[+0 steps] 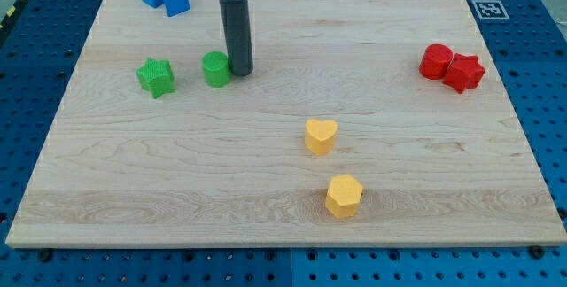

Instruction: Move the yellow blocks to the bottom right of the board

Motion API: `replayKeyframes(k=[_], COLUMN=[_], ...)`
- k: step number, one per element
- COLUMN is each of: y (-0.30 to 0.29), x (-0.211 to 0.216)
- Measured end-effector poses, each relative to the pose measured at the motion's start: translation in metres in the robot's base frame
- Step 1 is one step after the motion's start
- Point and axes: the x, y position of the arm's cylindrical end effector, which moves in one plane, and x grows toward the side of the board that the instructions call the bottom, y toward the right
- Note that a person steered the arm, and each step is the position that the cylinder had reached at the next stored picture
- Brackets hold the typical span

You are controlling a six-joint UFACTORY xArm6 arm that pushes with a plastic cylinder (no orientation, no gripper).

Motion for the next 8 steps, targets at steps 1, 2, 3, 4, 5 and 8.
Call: replayKeyframes(k=[1,2,3,4,5,8], y=[-0.027,-0.056,-0.071,-0.049,0.018,0.064], x=[0.000,0.000,0.000,0.000,0.000,0.035])
